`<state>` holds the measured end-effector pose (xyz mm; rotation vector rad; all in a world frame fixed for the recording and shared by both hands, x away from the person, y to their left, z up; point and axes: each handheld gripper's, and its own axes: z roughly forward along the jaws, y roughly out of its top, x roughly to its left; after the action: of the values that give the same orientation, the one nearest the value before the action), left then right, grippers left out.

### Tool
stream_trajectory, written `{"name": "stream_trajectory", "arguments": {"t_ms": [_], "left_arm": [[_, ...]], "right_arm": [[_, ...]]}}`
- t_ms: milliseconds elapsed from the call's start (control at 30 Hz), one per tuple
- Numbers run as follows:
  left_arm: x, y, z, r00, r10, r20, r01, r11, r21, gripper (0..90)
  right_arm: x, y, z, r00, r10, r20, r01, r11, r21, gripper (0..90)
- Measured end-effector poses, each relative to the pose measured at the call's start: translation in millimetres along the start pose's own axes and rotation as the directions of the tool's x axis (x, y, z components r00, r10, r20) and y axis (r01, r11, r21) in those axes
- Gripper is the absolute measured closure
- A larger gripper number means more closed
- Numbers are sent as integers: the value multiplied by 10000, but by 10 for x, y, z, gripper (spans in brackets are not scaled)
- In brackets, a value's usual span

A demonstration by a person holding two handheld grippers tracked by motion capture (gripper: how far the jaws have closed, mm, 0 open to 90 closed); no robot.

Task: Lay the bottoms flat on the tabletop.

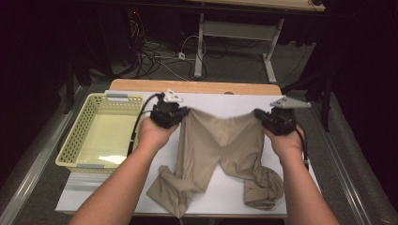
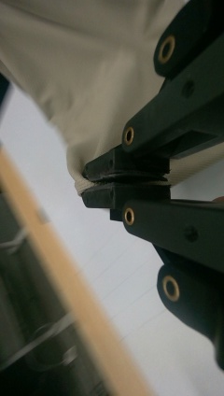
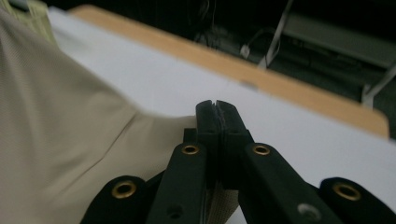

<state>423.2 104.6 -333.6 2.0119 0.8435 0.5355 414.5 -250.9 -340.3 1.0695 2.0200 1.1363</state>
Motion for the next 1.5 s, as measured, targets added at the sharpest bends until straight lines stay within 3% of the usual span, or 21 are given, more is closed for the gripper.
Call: {"name": "stream_trajectory", "arguments": {"t_ms": [67, 133, 167, 200, 233, 267, 333, 467, 633, 733, 767, 833, 900, 967, 1033, 1133, 1233, 1300, 1367, 1433, 1500], "left_arm": [[104, 12, -26, 9997, -222, -137, 219, 9995, -223, 846], [212, -97, 107, 9972, -741, -64, 742, 9969, 273, 838], [259, -215, 267, 9936, -1130, 76, 1115, 9877, 1097, 782], [280, -290, 366, 9894, -1451, 86, 1416, 9756, 1677, 628], [281, -396, 466, 9845, -1752, -28, 1718, 9622, 2115, 500], [255, -532, 529, 9815, -1912, 100, 1844, 9579, 2203, 455], [175, -675, 576, 9810, -1919, 266, 1813, 9578, 2231, 455], [-12, -867, 541, 9811, -1808, 686, 1654, 9685, 1861, 454], [-209, -1048, 339, 9841, -1439, 1041, 1304, 9834, 1262, 454], [-325, -1214, 178, 9846, -1368, 1085, 1270, 9876, 925, 452], [-357, -1276, 124, 9852, -1384, 1013, 1293, 9874, 914, 405], [-415, -1410, 20, 9839, -1448, 1048, 1362, 9870, 849, 402], [-476, -1546, -72, 9832, -1472, 1074, 1370, 9858, 970, 402], [-541, -1660, -162, 9869, -1287, 978, 1153, 9845, 1323, 400], [-578, -1770, -282, 9837, -1510, 971, 1380, 9819, 1295, 373], [-597, -1877, -389, 9841, -1554, 857, 1451, 9827, 1151, 372], [-583, -1954, -385, 9808, -1711, 939, 1591, 9796, 1231, 379], [-575, -1986, -338, 9725, -1995, 1199, 1812, 9723, 1480, 399], [-588, -1969, -300, 9770, -1786, 1169, 1551, 9702, 1860, 401], [-601, -1962, -287, 9796, -1655, 1137, 1416, 9709, 1933, 443], [-600, -1964, -285, 9789, -1573, 1301, 1302, 9719, 1959, 562]], "right_arm": [[-52, 105, -10, 9997, -18, 243, 28, 9991, -426, 899], [-110, 72, 83, 9981, 353, 496, -323, 9977, -598, 870], [-121, 11, 180, 9970, 463, 617, -440, 9983, -383, 715], [-119, -90, 331, 9958, 643, 644, -652, 9978, 113, 608], [-120, -158, 409, 9960, 742, 500, -764, 9961, 439, 594], [-107, -248, 482, 9957, 871, 322, -892, 9937, 686, 582], [-58, -403, 544, 9943, 1062, 91, -1066, 9911, 796, 569], [21, -634, 516, 9931, 1169, -131, -1150, 9882, 1011, 562], [124, -836, 288, 9925, 1197, -230, -1173, 9895, 849, 548], [206, -970, 102, 9922, 1224, -254, -1202, 9899, 753, 531], [233, -1020, 35, 9920, 1233, -267, -1211, 9901, 714, 526], [287, -1126, -102, 9899, 1383, -318, -1360, 9887, 635, 519], [345, -1233, -242, 9904, 1353, -278, -1334, 9891, 624, 515], [400, -1333, -379, 9914, 1289, -212, -1272, 9897, 657, 510], [453, -1434, -517, 9901, 1383, -230, -1365, 9883, 681, 502], [531, -1586, -691, 9886, 1477, -274, -1457, 9872, 650, 499], [614, -1749, -786, 9889, 1450, -325, -1433, 9884, 499, 499], [658, -1852, -797, 9892, 1440, -284, -1429, 9891, 347, 501], [679, -1876, -779, 9880, 1474, -459, -1454, 9884, 443, 489], [690, -1844, -772, 9898, 1334, -509, -1316, 9906, 381, 488], [683, -1823, -776, 9879, 1438, -574, -1429, 9895, 199, 478]]}}
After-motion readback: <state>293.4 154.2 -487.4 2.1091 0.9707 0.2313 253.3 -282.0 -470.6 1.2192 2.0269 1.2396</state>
